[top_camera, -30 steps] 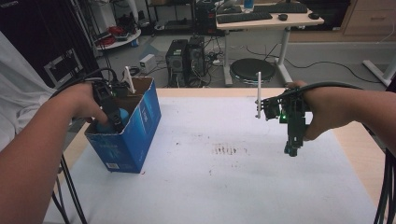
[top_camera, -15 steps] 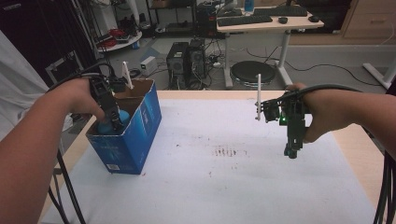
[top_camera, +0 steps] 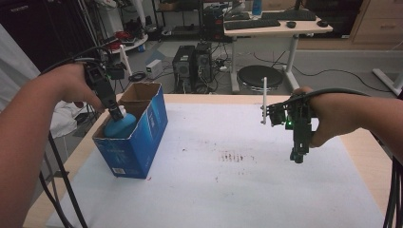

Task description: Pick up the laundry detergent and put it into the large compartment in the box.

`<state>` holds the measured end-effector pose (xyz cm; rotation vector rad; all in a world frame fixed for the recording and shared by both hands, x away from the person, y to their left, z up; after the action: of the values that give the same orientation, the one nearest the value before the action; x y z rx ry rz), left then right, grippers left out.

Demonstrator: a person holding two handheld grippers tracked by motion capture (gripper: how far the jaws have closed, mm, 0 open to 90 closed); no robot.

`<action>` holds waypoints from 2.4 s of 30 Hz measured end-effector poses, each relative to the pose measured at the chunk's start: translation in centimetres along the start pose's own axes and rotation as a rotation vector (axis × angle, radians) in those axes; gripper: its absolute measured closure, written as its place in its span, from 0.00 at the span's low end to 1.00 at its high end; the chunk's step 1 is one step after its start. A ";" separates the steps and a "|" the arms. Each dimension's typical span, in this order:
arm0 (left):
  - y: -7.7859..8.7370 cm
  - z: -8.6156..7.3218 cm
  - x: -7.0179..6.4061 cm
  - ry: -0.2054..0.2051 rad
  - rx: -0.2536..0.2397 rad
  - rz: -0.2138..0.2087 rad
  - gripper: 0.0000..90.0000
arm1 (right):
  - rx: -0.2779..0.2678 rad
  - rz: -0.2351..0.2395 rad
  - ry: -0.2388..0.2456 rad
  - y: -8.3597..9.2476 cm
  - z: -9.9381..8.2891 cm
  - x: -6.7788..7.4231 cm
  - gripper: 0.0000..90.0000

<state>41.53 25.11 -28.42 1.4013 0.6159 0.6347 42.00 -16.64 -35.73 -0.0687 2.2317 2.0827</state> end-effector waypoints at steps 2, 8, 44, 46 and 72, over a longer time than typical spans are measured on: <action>0.3 0.0 -0.2 -0.009 0.001 0.001 0.30 | 0.005 0.001 -0.002 0.1 0.0 0.1 0.02; 0.6 0.1 -0.9 -0.039 0.000 -0.007 0.27 | 0.005 0.001 -0.002 0.1 0.2 0.2 0.02; -1.8 4.5 -10.3 -0.412 0.098 -0.085 0.02 | 0.001 -0.007 -0.007 0.7 0.2 0.8 0.02; -2.4 5.0 -11.2 -0.461 0.105 -0.101 0.02 | 0.002 -0.008 -0.003 0.7 0.3 0.9 0.02; -6.6 7.3 -13.8 -0.566 0.158 -0.118 0.02 | -0.007 -0.013 -0.022 1.2 -0.4 0.5 0.02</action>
<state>37.58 9.71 -34.19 1.5895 0.2944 0.0793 41.41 -16.92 -34.58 -0.0605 2.2056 2.0740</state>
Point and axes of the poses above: each handheld gripper's, and its own axes: y roughly backward along the jaws, z roughly out of its top, x roughly to its left, the point moved 7 cm from there along -y, roughly forward along the jaws, and after that the axes turned 3 degrees about -z, right-handed, at the moved point
